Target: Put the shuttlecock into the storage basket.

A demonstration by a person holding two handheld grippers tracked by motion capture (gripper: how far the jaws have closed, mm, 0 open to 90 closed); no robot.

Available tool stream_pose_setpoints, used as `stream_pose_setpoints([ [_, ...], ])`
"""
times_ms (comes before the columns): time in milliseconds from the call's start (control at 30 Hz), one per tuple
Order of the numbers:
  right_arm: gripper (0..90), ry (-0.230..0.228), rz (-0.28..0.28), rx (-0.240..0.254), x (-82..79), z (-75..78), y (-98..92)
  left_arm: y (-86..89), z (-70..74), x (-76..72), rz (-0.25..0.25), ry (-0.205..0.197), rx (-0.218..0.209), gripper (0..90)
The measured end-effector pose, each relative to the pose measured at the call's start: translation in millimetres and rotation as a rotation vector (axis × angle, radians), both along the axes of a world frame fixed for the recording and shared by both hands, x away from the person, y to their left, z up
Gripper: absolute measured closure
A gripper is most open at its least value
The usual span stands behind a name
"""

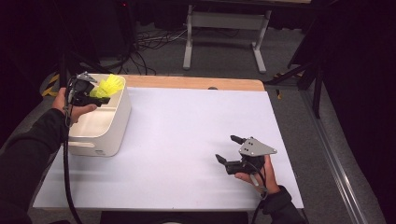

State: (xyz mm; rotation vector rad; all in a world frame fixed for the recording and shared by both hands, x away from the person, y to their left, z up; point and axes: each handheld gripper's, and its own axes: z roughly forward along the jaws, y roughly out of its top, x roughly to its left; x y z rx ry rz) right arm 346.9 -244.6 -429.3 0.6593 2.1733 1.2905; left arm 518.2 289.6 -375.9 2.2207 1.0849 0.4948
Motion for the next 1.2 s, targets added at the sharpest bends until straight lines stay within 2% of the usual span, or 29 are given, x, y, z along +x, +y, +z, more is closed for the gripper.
stream_pose_setpoints([
  [167,15.0,0.001,0.003,-0.012,-0.1,-0.4,1.7,-3.0,-2.1,1.1,-0.015,0.024,0.017,55.8],
  [300,15.1,0.004,0.007,-0.016,0.5,-0.9,2.5,-5.7,-5.5,3.5,-0.034,0.066,0.046,55.1],
  [567,15.1,0.005,0.013,-0.017,0.1,-1.1,3.0,-11.0,-5.6,4.5,-0.037,0.061,0.077,53.3],
  [733,15.3,0.014,0.013,-0.022,1.3,-2.4,2.3,-13.7,-7.8,6.4,-0.049,0.098,0.090,50.2],
  [1000,14.9,0.010,0.015,-0.025,1.0,-2.5,3.1,-11.8,-6.7,5.6,-0.038,0.089,0.086,42.5],
  [1067,14.9,0.012,0.015,-0.026,1.0,-2.8,3.5,-11.1,-6.4,5.4,-0.041,0.094,0.075,42.1],
  [1200,14.9,0.008,0.017,-0.028,0.3,-2.6,4.2,-10.8,-6.0,5.3,-0.037,0.087,0.080,41.0],
])
